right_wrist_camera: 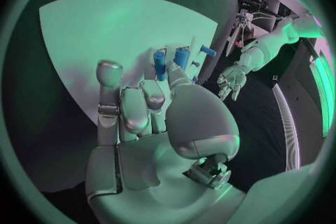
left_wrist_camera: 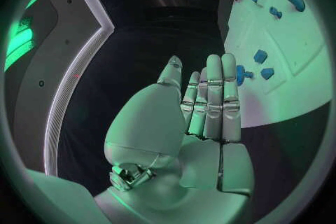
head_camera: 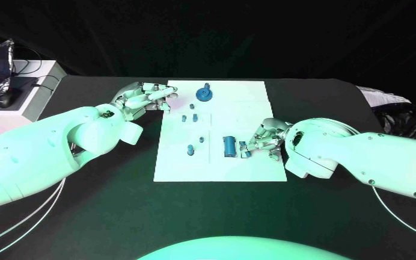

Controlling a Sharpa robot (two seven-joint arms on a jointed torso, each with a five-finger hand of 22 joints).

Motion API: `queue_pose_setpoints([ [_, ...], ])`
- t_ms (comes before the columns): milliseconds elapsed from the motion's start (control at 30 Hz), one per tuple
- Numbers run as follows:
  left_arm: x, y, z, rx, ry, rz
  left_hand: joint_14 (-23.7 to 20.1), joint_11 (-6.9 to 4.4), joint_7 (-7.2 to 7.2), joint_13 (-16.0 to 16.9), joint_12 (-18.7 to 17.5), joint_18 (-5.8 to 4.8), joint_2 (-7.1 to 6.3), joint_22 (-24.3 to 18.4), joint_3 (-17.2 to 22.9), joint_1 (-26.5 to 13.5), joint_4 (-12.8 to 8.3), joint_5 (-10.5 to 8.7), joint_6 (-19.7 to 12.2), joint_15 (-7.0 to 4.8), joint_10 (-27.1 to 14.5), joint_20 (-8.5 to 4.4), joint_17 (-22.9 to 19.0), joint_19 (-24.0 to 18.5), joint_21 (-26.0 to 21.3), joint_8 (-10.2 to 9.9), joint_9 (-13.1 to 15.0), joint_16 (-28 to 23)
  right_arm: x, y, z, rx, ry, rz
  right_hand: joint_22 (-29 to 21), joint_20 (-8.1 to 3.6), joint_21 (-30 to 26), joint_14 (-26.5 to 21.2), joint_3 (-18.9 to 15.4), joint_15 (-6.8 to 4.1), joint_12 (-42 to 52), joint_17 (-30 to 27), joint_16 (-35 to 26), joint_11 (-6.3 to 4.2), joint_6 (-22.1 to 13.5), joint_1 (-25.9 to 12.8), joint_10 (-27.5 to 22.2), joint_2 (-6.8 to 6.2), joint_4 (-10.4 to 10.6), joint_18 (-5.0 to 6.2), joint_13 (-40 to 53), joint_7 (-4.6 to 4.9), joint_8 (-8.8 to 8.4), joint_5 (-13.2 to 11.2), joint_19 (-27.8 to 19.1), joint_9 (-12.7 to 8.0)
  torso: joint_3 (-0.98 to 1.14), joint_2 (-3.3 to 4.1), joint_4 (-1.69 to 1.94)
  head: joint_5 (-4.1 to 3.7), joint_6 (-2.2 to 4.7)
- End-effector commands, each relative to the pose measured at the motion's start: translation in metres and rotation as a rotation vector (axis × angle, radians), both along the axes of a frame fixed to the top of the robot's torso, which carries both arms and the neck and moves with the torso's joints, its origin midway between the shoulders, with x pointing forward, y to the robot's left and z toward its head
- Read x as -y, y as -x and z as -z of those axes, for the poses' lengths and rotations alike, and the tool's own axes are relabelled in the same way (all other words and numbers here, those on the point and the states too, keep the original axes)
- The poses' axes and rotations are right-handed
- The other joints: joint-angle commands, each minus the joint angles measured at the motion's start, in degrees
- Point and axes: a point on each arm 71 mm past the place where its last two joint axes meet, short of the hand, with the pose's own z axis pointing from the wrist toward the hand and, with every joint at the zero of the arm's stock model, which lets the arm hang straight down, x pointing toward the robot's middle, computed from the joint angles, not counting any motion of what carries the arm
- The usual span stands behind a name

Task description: Assemble the parts on the task board

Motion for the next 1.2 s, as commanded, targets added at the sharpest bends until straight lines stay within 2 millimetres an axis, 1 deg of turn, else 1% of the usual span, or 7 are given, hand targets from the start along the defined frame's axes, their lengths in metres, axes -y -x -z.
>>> queue_pose_setpoints([
  [33,0.003,0.001,-0.001,0.004,0.008,0.022,0.0,-0.05,0.1,0.0,0.0,-0.38,0.38,0.1,0.0,-0.1,-0.1,0.14,-0.1,0.22,-0.4,-0.02,0.0,-0.5,0.2,-0.2,0.0,-0.1,-0.001,0.0,0.0,0.024,0.015,-0.012,3.9,0.07,-0.5,0.0,-1.2,0.28,0.3,-0.1,-0.2,0.27,0.4,-0.2,-0.2,0.02,0.8,-0.22,1.6,0.15,-0.19,-0.3,1.5,-0.2,-0.03,-0.02,0.04,0.1,0.0],
  [200,0.003,0.0,-0.001,0.004,0.007,0.02,0.0,-0.05,0.1,0.0,0.0,-0.38,0.42,0.1,0.1,-0.1,-0.1,0.15,-0.1,0.22,-0.4,-0.01,0.0,-0.5,0.2,-0.2,0.0,-0.1,-0.003,0.0,-0.001,0.026,0.013,-0.015,3.9,0.11,-0.6,0.0,-2.3,0.33,0.3,-0.1,-0.1,0.32,0.5,-1.1,-0.2,-0.62,2.5,-0.19,1.6,0.23,-0.17,-0.8,1.6,-0.2,-0.01,-0.03,-0.04,0.14,-0.07],
  [333,0.002,0.0,-0.001,0.003,0.006,0.018,0.0,-0.05,0.1,0.0,0.0,-0.38,0.42,0.1,0.1,-0.1,-0.1,0.15,-0.1,0.22,-0.4,-0.01,0.0,-0.5,0.2,-0.2,0.0,-0.1,-0.003,0.001,-0.001,0.026,0.009,-0.015,3.9,0.12,-0.6,0.0,-3.4,0.32,0.3,-0.2,-0.1,0.33,0.5,-2.5,-0.2,-1.68,3.7,-0.19,1.6,0.2,-0.16,1.3,1.6,-0.1,-0.02,-0.04,-0.03,0.11,-0.06],
  [467,0.002,0.0,0.0,0.002,0.005,0.017,0.0,-0.05,0.1,0.0,0.0,-0.38,0.42,0.1,0.1,-0.1,-0.1,0.15,-0.1,0.22,-0.4,-0.01,0.0,-0.5,0.2,-0.2,0.0,-0.1,-0.004,0.001,-0.001,0.026,0.005,-0.016,3.9,0.09,-0.9,0.0,-6.3,0.28,0.4,-0.2,-0.1,0.27,0.5,-2.5,-0.1,-0.68,3.9,-0.22,1.6,0.15,-0.16,2.6,1.7,0.0,-0.02,-0.04,-0.01,0.06,-0.03],
  [967,0.0,0.0,0.0,-0.002,-0.002,0.015,0.1,-0.06,0.07,0.0,0.0,-0.35,0.41,0.3,0.0,-0.1,0.0,0.14,0.0,0.21,-0.4,0.0,-0.1,-0.6,0.2,-0.2,0.0,-0.2,0.0,0.003,-0.003,0.042,-0.006,-0.003,3.9,0.0,-0.6,0.0,-7.1,0.19,0.7,-0.2,-0.1,0.16,0.8,-4.3,0.2,-0.83,6.3,-0.29,1.7,-0.03,-0.15,2.6,1.8,0.1,-0.01,-0.03,0.0,0.32,-0.18],
  [1100,0.0,0.0,0.0,-0.002,-0.002,0.014,0.1,-0.06,0.07,0.0,0.0,-0.35,0.41,0.3,0.0,-0.1,0.0,0.14,0.0,0.21,-0.4,0.0,-0.1,-0.6,0.2,-0.2,0.0,-0.2,0.003,0.003,-0.003,0.044,-0.001,-0.001,3.9,-0.01,-0.6,0.0,-6.9,0.17,0.7,-0.2,0.0,0.16,0.9,-3.2,0.2,-0.54,5.4,-0.3,1.7,-0.04,-0.13,2.6,1.8,0.1,0.0,-0.01,-0.02,0.32,-0.16],
  [1200,0.0,0.0,0.0,-0.002,-0.002,0.014,0.1,-0.06,0.07,0.0,0.0,-0.35,0.41,0.3,0.0,-0.1,0.0,0.14,0.0,0.21,-0.4,0.0,-0.1,-0.6,0.2,-0.2,0.0,-0.2,0.005,0.005,-0.004,0.038,0.002,-0.017,3.9,-0.06,-0.8,0.0,-6.2,0.12,0.7,-0.3,-0.2,0.09,1.3,-0.4,0.2,0.0,1.3,-0.33,1.7,-0.11,-0.04,0.7,1.7,0.5,0.02,0.01,0.02,0.32,-0.18],
])
